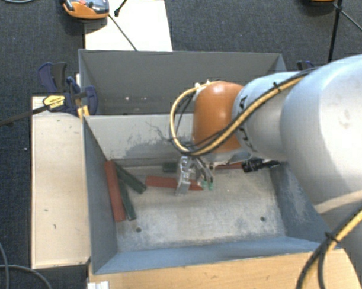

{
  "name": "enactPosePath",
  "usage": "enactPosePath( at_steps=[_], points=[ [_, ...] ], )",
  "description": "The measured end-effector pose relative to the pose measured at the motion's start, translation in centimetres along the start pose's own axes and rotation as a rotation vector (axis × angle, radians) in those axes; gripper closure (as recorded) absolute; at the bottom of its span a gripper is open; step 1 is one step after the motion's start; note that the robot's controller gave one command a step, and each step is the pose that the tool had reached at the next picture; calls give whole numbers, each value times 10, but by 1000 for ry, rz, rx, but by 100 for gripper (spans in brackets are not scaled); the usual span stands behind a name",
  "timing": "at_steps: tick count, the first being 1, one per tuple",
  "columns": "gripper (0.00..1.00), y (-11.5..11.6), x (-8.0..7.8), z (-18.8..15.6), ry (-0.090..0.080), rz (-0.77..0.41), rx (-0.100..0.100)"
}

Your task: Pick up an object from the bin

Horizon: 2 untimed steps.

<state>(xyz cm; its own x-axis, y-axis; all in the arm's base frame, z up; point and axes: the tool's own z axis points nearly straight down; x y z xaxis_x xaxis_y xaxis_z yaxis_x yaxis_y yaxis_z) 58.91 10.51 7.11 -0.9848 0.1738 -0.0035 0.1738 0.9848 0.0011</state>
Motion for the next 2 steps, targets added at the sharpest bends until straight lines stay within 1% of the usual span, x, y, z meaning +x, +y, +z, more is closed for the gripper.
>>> enactPosePath(
  at_steps=[2],
  points=[
    [100,0,1,-3,3,-1,1]
  ],
)
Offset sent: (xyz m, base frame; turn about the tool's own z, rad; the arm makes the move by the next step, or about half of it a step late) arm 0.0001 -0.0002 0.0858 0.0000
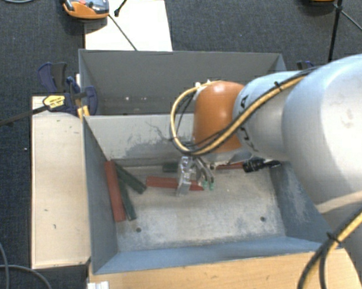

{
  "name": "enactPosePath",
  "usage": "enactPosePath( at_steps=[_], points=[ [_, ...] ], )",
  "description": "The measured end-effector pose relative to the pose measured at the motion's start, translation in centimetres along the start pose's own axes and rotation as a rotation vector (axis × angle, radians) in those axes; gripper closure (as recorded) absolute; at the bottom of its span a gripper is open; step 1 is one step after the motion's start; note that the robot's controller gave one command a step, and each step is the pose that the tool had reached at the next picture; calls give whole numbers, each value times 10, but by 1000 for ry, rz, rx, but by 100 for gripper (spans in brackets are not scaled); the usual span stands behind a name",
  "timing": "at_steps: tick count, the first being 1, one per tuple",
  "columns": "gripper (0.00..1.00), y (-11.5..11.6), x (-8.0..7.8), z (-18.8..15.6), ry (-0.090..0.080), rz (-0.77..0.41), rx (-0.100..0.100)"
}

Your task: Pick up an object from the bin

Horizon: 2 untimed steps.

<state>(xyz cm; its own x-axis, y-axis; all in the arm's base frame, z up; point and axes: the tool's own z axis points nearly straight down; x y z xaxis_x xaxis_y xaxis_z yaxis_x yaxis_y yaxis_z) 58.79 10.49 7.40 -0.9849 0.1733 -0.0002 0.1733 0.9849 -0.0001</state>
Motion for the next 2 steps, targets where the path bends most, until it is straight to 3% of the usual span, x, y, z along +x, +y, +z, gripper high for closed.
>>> enactPosePath(
  at_steps=[1,2],
  points=[
    [100,-1,2,-20,9,-1,3],
    [100,0,0,-41,0,-1,-1]
  ],
)
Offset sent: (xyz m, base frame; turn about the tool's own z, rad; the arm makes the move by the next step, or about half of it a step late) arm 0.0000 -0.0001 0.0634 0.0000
